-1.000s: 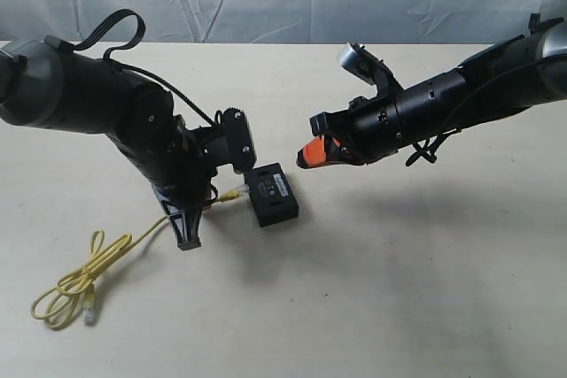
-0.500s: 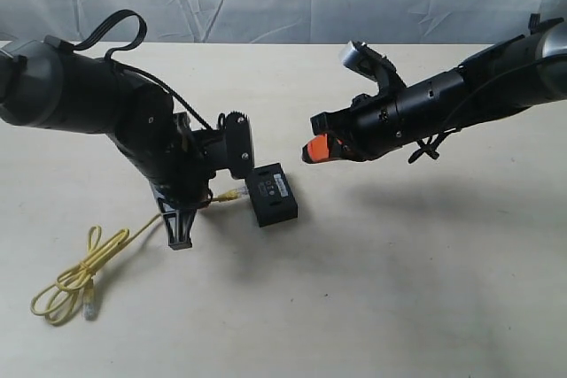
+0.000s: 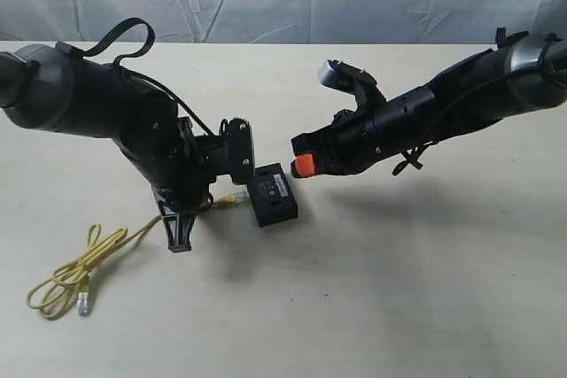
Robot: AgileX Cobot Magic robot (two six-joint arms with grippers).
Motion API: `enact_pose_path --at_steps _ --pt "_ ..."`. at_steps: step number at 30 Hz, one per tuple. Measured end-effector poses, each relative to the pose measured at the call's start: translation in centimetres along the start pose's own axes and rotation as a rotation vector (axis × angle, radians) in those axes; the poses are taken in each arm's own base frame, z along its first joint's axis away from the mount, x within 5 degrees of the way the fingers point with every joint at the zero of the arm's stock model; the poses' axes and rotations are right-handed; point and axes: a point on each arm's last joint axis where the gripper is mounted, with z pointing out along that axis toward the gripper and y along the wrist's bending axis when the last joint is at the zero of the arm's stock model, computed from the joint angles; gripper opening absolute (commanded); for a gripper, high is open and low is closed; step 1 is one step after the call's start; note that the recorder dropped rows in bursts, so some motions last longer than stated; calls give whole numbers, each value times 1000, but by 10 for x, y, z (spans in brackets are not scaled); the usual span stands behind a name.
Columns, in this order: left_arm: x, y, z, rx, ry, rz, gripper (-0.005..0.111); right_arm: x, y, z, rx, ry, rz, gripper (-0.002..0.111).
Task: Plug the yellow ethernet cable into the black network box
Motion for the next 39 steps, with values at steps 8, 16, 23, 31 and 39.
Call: enact_pose_path --at_steps 8,16,23,31,39 --pt "0 0 0 -2 0 2 0 8 -12 12 17 21 45 -1" --pt "0 1 -3 -13 0 16 0 4 -11 16 -31 23 47 -1" --pt "-2 4 -3 -38 -21 18 0 4 -10 16 -37 31 36 -1" --pt "-3 5 -4 -50 -31 18 0 4 -11 16 -30 30 32 -1" --pt "-2 4 2 -43 -25 23 0 4 -11 16 -28 31 30 -1"
